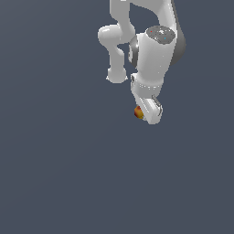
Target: Pick up the object and move it to a goal position.
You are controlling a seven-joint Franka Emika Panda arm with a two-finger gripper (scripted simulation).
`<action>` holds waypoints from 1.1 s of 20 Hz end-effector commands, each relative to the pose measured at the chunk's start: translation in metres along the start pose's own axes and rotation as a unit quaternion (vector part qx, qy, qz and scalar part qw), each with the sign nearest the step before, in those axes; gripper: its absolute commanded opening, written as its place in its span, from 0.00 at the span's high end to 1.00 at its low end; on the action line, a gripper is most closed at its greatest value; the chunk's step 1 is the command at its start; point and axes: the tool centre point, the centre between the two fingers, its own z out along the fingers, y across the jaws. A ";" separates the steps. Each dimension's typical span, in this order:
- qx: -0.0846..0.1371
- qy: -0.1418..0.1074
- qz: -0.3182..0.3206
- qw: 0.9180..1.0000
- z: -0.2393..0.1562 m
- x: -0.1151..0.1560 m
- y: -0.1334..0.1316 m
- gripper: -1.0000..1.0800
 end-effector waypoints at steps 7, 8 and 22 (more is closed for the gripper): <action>0.000 0.001 0.000 1.000 -0.095 -0.022 -0.003 1.00; 0.000 0.001 0.000 1.000 -0.105 -0.024 -0.003 1.00; 0.000 0.000 -0.001 1.000 -0.235 -0.056 -0.012 1.00</action>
